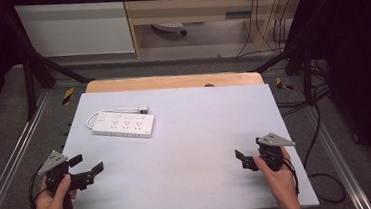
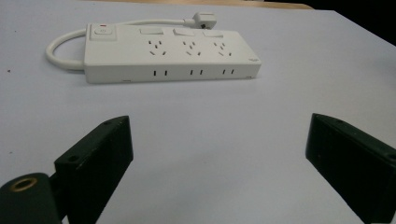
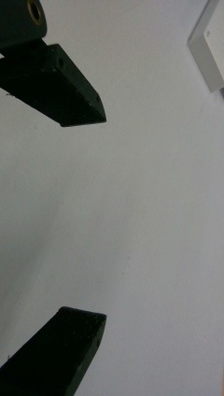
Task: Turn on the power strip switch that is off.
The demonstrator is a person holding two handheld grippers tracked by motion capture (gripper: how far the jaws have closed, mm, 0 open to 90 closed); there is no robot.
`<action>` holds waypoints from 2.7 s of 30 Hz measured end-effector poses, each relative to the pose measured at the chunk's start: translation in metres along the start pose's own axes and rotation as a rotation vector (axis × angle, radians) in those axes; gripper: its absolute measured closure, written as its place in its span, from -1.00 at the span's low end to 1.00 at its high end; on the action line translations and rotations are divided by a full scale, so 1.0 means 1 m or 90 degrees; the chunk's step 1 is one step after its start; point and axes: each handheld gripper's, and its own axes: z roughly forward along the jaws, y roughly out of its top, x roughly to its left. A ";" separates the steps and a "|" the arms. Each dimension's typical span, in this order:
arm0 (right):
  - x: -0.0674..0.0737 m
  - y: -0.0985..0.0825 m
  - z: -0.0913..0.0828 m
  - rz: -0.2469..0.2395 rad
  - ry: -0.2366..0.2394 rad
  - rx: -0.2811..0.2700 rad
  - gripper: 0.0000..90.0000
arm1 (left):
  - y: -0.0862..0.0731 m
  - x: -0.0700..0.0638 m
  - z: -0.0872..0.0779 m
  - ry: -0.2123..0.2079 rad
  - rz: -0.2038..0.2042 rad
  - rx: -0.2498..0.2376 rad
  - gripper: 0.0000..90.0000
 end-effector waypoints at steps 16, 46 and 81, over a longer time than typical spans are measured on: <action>0.010 0.002 0.003 -0.018 0.010 -0.006 -0.91 | 0.001 0.001 -0.003 -0.002 0.006 -0.017 -0.83; 0.016 0.001 0.006 -0.019 0.030 0.007 -0.94 | 0.038 0.004 0.019 -0.015 0.003 -0.010 -0.81; 0.014 0.001 0.004 -0.015 0.031 0.001 -0.94 | 0.080 -0.011 0.047 -0.023 0.034 -0.033 -0.81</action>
